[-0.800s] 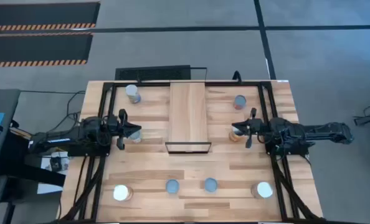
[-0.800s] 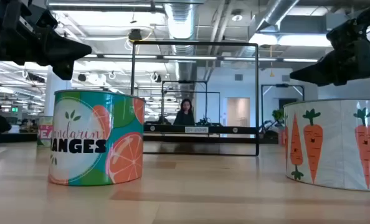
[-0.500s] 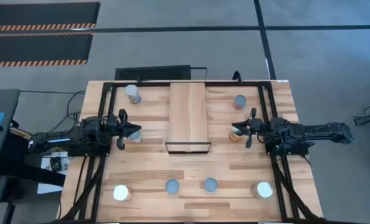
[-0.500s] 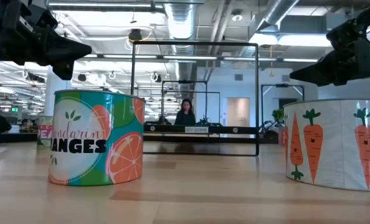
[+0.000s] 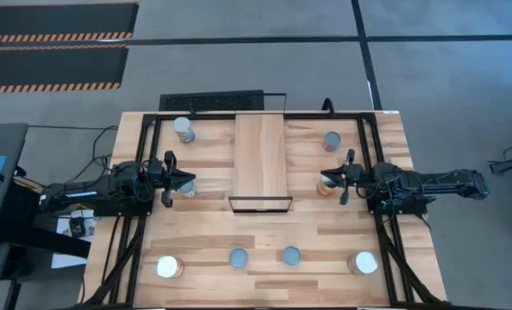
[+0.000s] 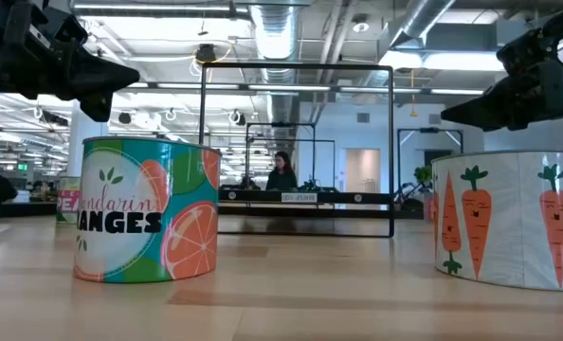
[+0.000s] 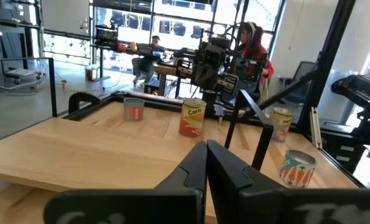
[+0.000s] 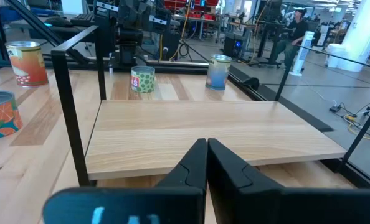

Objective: Pick and place cans onto a shelf

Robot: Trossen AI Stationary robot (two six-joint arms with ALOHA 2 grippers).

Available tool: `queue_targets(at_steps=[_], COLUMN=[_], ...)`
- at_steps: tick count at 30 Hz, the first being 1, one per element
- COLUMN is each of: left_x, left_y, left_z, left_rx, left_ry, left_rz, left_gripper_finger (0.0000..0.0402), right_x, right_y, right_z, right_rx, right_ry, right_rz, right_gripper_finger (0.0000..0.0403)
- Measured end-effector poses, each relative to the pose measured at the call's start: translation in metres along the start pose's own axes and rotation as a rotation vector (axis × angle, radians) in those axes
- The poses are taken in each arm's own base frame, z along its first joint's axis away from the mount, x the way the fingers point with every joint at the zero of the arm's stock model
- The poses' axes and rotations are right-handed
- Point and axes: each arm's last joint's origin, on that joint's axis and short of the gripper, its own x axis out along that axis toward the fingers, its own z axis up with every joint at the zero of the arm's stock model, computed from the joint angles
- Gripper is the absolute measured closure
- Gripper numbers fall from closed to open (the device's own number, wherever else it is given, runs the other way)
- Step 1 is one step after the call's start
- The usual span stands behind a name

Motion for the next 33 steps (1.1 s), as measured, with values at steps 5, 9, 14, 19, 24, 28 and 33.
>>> queue_targets(at_steps=[5,9,14,19,24,28,33], left_x=[0.000,0.000,0.000,0.000,0.000,0.001,0.008], left_y=[0.000,0.000,0.000,0.001,0.001,0.000,-0.001], left_z=[0.000,0.000,0.000,0.004,0.008,0.007,0.015], left_rx=[0.000,0.000,0.000,0.004,-0.026,-0.006,-0.003], left_ry=[0.000,0.000,0.000,-0.049,-0.088,-0.029,0.075], left_rz=[0.000,0.000,0.000,0.052,0.067,0.043,0.066], left_gripper_finger=[0.0401,0.0401,0.0401,0.0401,0.0401,0.0401,0.0401], right_x=[0.000,0.000,0.000,0.000,0.000,0.000,0.000], right_y=[0.000,0.000,0.000,0.000,0.000,0.000,0.000], right_z=[0.000,0.000,0.000,0.000,0.000,0.000,0.000], right_rx=[0.000,0.000,0.000,0.000,0.000,0.000,0.000], right_ry=[0.000,0.000,0.000,0.000,0.000,0.000,0.000], right_rz=[0.000,0.000,0.000,0.000,0.000,0.000,0.001], right_gripper_finger=[0.0369,0.0369,0.0369,0.0369,0.0369,0.0369,0.0369])
